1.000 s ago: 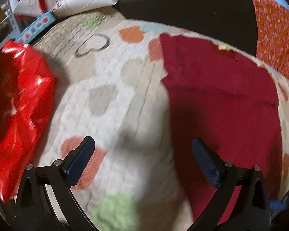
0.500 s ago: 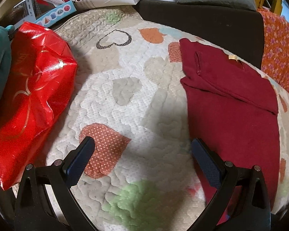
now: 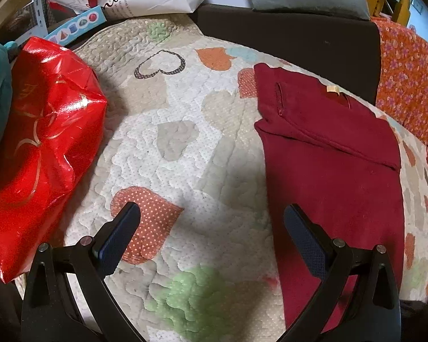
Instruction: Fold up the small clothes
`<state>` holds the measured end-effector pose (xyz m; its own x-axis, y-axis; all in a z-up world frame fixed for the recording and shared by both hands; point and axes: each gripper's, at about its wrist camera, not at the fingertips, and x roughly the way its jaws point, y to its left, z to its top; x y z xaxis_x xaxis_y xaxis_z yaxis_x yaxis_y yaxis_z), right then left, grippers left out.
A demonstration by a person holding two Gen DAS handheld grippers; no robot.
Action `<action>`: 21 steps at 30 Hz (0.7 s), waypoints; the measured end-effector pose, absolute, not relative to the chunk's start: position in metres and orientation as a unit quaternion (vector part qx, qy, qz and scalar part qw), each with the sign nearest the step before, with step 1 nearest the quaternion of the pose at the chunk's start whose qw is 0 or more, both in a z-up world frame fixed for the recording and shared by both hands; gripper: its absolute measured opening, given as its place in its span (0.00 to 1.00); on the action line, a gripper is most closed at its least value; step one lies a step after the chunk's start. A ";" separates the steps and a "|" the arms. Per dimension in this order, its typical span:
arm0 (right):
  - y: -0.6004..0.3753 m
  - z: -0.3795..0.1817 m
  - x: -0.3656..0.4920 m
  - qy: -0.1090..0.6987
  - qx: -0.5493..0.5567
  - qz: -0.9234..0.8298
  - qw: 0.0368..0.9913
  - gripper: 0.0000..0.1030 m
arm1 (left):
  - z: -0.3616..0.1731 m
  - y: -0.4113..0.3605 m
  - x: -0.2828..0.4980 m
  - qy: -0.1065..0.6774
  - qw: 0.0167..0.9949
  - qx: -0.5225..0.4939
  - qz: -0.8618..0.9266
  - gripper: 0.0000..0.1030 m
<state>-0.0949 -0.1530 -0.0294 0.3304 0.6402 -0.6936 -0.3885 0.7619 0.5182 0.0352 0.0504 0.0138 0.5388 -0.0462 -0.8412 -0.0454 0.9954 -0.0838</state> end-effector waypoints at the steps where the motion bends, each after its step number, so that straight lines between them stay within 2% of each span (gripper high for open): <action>1: -0.139 -0.020 -0.101 0.470 0.094 0.338 0.810 0.30 | 0.013 0.050 0.036 0.482 0.875 -0.048 0.000 0.99; 4: -0.078 -0.007 -0.128 0.429 -0.050 0.374 0.821 0.30 | 0.014 0.049 0.036 0.481 0.875 -0.053 -0.003 0.99; 8: -0.028 -0.039 -0.134 0.421 -0.223 0.340 0.810 0.30 | 0.014 0.050 0.034 0.480 0.876 -0.046 -0.002 0.99; 12: -0.037 -0.081 -0.122 0.452 -0.292 0.290 0.792 0.30 | 0.013 0.058 0.033 0.483 0.874 -0.055 0.003 0.99; 13: -0.044 -0.084 -0.116 0.461 -0.277 0.284 0.794 0.29 | 0.013 0.060 0.033 0.482 0.874 -0.058 0.004 0.99; 15: -0.062 -0.076 -0.103 0.476 -0.180 0.299 0.807 0.08 | 0.015 0.063 0.032 0.479 0.875 -0.064 0.004 0.99; 18: -0.087 -0.055 -0.094 0.494 -0.006 0.381 0.782 0.08 | 0.018 0.064 0.031 0.476 0.877 -0.070 -0.002 0.99; 21: -0.080 -0.044 -0.095 0.464 0.034 0.406 0.787 0.08 | 0.026 0.066 0.031 0.463 0.882 -0.083 -0.008 0.99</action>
